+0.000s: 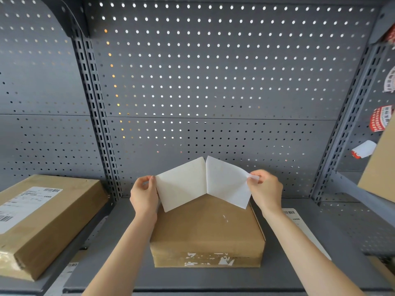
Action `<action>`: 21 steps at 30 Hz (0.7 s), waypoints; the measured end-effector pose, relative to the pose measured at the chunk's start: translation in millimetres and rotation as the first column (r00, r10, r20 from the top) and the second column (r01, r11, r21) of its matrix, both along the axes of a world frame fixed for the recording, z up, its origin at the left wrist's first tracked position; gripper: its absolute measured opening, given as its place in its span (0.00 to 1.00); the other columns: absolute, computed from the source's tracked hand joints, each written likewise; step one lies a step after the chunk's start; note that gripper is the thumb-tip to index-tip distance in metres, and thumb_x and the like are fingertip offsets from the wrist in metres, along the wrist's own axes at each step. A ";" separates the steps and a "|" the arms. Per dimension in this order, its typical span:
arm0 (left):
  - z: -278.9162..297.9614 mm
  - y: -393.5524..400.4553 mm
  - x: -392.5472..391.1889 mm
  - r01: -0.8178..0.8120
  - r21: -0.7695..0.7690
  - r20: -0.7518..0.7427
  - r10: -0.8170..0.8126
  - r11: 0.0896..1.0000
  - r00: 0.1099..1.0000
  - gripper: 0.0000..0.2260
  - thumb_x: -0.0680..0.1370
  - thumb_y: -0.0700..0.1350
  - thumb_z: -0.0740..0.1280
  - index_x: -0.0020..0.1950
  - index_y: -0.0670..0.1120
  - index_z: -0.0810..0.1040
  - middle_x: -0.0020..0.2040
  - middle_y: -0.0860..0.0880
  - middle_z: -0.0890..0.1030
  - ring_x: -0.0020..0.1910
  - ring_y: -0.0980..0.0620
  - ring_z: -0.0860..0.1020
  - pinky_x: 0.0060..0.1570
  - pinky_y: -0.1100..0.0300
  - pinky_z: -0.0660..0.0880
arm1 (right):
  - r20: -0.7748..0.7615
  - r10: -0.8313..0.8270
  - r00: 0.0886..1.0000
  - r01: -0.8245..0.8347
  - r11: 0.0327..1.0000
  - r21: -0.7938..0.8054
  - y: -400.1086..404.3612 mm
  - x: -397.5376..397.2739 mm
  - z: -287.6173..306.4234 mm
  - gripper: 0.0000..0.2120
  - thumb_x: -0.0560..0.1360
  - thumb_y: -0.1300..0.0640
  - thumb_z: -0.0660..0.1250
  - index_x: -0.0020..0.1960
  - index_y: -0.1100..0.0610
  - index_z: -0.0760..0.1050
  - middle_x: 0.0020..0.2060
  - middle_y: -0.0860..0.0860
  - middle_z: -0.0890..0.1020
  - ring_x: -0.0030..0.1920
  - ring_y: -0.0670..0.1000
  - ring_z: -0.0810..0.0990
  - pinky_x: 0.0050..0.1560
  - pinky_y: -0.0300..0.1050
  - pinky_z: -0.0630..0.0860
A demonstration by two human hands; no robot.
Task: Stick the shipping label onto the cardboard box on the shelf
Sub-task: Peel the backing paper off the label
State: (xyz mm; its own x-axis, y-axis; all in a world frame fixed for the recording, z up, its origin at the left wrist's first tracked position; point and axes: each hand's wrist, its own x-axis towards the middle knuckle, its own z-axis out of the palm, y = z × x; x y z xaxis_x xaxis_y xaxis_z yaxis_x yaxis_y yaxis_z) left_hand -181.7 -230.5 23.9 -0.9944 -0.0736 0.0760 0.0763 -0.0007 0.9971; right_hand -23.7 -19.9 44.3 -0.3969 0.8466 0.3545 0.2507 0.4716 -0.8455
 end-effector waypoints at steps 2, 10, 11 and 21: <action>-0.7 -0.6 -0.4 -0.011 -0.001 0.000 0.011 1.000 1.000 0.04 0.79 0.47 0.63 0.49 0.49 0.76 0.52 0.45 0.79 0.49 0.46 0.76 0.52 0.49 0.74 | 0.005 -0.012 1.000 0.012 1.000 0.014 0.1 2.7 1.9 0.09 0.71 0.66 0.60 0.41 0.60 0.79 0.34 0.53 0.81 0.39 0.55 0.75 0.36 0.43 0.70; -0.1 -7.7 -3.8 -0.081 -0.022 -0.001 0.081 0.996 0.997 0.08 0.79 0.46 0.62 0.54 0.45 0.77 0.49 0.48 0.76 0.48 0.48 0.74 0.53 0.49 0.72 | 0.000 -0.052 0.999 0.052 0.998 0.040 3.4 9.2 4.1 0.10 0.71 0.67 0.59 0.42 0.62 0.79 0.35 0.55 0.81 0.36 0.54 0.74 0.31 0.40 0.68; 0.6 -8.8 -3.9 -0.086 -0.015 0.002 0.086 0.996 0.996 0.09 0.79 0.47 0.62 0.54 0.44 0.77 0.49 0.48 0.76 0.48 0.48 0.74 0.52 0.49 0.72 | 0.002 -0.055 0.998 0.055 0.998 0.043 3.9 9.8 4.1 0.10 0.71 0.67 0.59 0.42 0.62 0.79 0.35 0.55 0.81 0.36 0.54 0.74 0.31 0.39 0.68; 11.5 -17.8 -5.3 -0.123 0.062 0.005 0.123 0.990 0.992 0.05 0.79 0.46 0.62 0.50 0.47 0.75 0.49 0.49 0.76 0.46 0.48 0.74 0.45 0.52 0.73 | 0.014 -0.070 0.997 0.069 0.997 0.045 6.1 15.5 2.9 0.09 0.72 0.67 0.59 0.43 0.61 0.78 0.35 0.52 0.78 0.38 0.52 0.73 0.32 0.32 0.65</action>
